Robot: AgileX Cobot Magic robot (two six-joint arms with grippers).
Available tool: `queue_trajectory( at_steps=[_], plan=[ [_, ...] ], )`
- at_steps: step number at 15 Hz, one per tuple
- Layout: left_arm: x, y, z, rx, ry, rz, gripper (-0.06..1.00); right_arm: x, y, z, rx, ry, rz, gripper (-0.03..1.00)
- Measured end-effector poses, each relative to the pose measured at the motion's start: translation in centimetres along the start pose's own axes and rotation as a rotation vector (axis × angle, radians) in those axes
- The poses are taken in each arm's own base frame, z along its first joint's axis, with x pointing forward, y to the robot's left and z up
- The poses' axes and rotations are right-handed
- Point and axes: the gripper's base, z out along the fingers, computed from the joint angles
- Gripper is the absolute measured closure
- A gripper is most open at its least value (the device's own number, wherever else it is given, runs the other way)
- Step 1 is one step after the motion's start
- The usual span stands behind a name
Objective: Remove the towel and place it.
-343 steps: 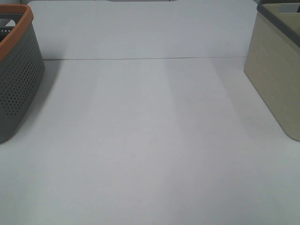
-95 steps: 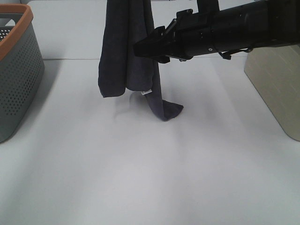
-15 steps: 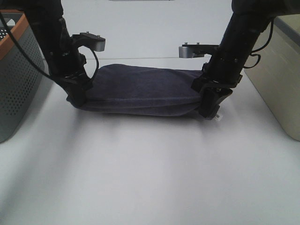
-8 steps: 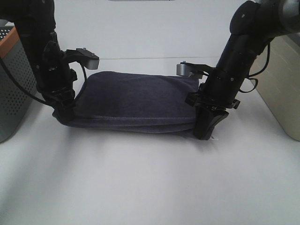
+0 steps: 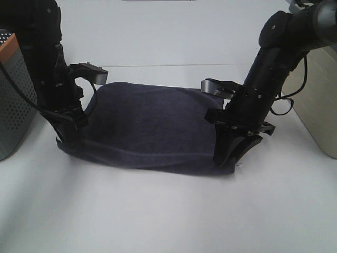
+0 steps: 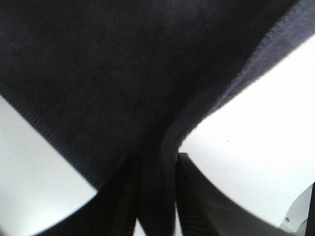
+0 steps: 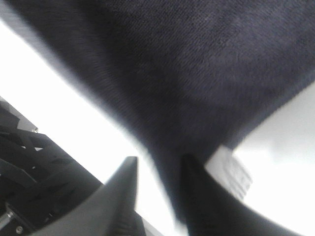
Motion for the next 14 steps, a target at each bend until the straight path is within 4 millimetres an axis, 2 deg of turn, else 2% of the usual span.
queue_trajectory(
  at_steps=[2,3,4,7,10,12,13,14],
  plan=[
    [0.0,0.0,0.0,0.0,0.0,-0.034,0.34,0.0,0.0,0.0,0.0,0.0,0.062,0.38],
    [0.0,0.0,0.0,0.0,0.0,-0.043,0.24,0.0,0.0,0.0,0.0,-0.001,0.092,0.33],
    [0.0,0.0,0.0,0.0,0.0,-0.048,0.19,0.0,0.1,-0.1,0.002,-0.003,0.105,0.31],
    [0.0,0.0,-0.1,0.0,-0.002,-0.067,0.16,0.4,0.9,-1.8,0.011,-0.047,0.122,0.29],
    [-0.6,0.1,-1.3,-0.017,-0.045,-0.123,0.16,0.8,2.5,-5.3,0.04,-0.149,0.1,0.29],
    [-1.6,-0.1,-4.1,-0.024,-0.149,-0.208,0.16,1.0,4.0,-8.4,0.056,-0.247,0.065,0.29],
    [-1.7,-0.4,-5.7,-0.032,-0.197,-0.228,0.16,1.3,5.1,-10.5,0.065,-0.315,0.047,0.29],
    [-1.7,-0.7,-7.3,-0.038,-0.245,-0.255,0.16,1.9,6.6,-13.5,0.078,-0.413,0.022,0.29]
  ],
)
